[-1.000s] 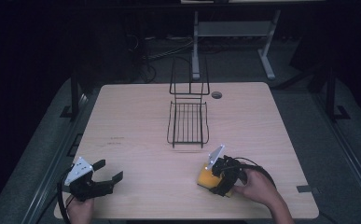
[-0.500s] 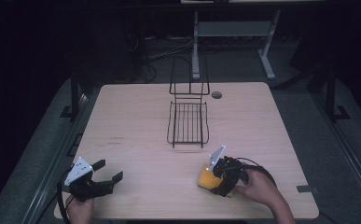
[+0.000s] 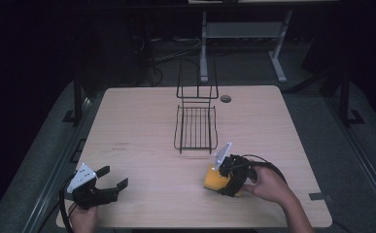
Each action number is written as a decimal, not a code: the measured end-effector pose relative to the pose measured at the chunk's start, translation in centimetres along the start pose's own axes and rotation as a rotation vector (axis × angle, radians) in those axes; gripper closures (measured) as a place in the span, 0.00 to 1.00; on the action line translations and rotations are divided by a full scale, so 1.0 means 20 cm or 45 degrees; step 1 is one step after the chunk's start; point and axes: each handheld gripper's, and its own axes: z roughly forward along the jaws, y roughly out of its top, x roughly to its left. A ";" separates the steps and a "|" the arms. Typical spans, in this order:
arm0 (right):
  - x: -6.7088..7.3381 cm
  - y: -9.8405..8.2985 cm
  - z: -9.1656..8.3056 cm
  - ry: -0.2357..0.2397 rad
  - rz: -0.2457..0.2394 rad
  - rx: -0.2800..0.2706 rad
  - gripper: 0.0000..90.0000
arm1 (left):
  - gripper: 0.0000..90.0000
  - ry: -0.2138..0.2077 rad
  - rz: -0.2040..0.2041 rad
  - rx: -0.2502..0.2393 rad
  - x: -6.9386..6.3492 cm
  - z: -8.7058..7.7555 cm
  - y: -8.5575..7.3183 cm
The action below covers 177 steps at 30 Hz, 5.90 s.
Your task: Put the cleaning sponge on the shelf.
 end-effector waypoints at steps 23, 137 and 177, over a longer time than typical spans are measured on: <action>-0.13 0.14 -0.06 0.047 -0.044 0.009 0.23 | 0.14 0.000 -0.014 -0.012 0.00 0.00 0.00; -0.55 0.49 0.00 0.122 -0.046 0.033 0.23 | 0.14 -0.012 -0.028 -0.025 0.02 0.00 0.00; -0.67 0.56 0.03 0.123 -0.026 0.057 0.23 | 0.14 -0.016 -0.040 -0.030 0.02 -0.01 0.00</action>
